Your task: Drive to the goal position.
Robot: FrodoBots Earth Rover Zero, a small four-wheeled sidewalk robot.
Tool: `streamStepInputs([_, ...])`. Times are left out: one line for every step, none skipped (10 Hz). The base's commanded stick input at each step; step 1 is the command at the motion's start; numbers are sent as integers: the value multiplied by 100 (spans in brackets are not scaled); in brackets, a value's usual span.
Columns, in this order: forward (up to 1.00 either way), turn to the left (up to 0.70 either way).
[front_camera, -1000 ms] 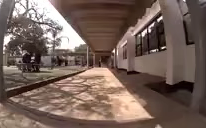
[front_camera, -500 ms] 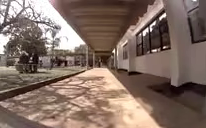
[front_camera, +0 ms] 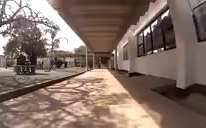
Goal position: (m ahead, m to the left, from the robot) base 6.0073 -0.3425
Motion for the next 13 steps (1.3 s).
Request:
streamStepInputs([50, 0])
streamStepInputs([50, 0])
streamStepInputs([50, 0])
streamStepInputs([50, 0])
streamStepInputs([50, 0])
streamStepInputs([50, 0])
streamStepInputs([50, 0])
streamStepInputs([50, 0])
streamStepInputs([50, 0])
streamStepInputs([50, 0])
streamStepInputs([50, 0])
streamStepInputs([50, 0])
streamStepInputs([50, 0])
